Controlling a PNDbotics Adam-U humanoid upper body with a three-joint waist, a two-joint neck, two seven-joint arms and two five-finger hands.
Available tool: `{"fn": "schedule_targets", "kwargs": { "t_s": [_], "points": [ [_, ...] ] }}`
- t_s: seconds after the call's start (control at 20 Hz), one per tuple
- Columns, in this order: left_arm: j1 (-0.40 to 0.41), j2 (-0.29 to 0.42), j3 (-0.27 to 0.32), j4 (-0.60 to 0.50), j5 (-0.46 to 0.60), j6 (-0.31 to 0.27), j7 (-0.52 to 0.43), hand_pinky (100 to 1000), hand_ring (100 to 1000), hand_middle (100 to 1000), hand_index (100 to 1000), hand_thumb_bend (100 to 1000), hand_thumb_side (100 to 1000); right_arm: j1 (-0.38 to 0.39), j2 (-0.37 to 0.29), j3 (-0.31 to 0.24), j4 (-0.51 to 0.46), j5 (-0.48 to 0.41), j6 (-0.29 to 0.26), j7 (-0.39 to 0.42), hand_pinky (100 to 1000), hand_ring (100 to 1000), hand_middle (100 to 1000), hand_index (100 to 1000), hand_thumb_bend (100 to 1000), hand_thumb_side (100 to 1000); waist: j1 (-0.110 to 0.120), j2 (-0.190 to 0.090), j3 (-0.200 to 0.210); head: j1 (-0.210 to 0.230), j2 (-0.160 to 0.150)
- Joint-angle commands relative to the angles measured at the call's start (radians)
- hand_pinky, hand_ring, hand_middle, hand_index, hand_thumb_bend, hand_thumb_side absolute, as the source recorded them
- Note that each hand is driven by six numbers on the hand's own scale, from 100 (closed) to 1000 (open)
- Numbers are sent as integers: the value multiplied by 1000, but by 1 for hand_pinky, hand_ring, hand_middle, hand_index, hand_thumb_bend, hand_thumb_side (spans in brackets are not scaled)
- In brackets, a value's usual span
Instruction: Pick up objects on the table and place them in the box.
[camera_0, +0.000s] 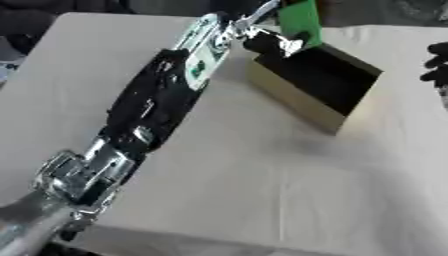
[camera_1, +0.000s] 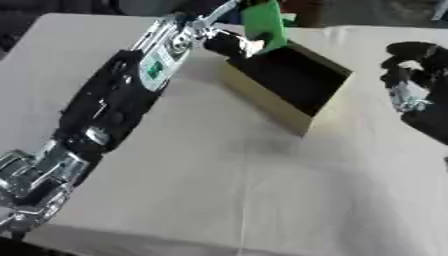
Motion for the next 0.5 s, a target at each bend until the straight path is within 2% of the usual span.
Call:
{"fn": "schedule_targets", "kwargs": {
  "t_s": [0.05, 0.5],
  "points": [
    [-15, -8, -13, 20, 1, -18, 48, 685, 578, 552, 779, 100, 487, -19, -9, 0, -17, -5, -1, 4, 637, 874, 580, 761, 100, 373, -3, -14, -5, 2, -10],
    [-5, -17, -15, 70, -66, -31, 71, 727, 663, 649, 846, 216, 554, -20, -10, -1, -7, 0, -4, 6, 638, 873, 577, 752, 100, 366, -10, -13, -15, -3, -13]
  ]
}}
